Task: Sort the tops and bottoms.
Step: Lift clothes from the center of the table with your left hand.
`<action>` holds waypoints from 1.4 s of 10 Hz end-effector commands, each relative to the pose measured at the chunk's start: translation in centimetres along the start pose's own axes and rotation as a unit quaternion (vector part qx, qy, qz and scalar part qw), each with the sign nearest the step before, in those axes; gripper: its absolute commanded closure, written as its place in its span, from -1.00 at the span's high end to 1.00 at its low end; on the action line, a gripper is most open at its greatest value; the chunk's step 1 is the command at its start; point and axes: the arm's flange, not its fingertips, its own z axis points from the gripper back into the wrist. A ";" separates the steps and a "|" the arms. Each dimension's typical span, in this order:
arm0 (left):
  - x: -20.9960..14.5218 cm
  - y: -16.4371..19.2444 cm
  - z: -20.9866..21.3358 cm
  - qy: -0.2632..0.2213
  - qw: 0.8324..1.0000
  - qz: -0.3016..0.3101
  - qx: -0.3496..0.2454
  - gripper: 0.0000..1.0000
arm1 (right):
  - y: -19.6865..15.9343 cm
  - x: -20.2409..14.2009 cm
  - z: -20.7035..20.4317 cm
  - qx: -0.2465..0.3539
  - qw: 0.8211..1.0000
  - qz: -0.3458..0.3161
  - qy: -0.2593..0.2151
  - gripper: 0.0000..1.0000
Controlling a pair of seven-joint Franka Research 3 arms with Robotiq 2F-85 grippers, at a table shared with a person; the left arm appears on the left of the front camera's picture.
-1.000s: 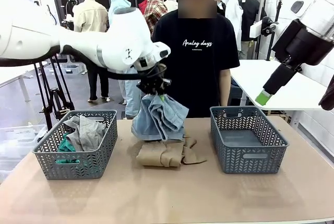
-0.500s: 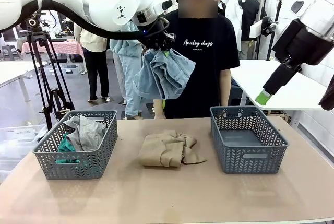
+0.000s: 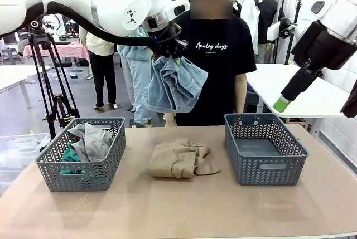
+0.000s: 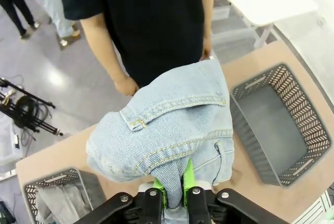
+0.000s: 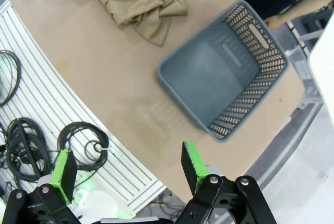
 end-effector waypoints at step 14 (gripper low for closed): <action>0.3 0.2 0.7 -0.005 1.000 0.005 -0.002 -1.00 | -0.1 0.2 0.2 -0.001 1.000 0.000 0.011 1.00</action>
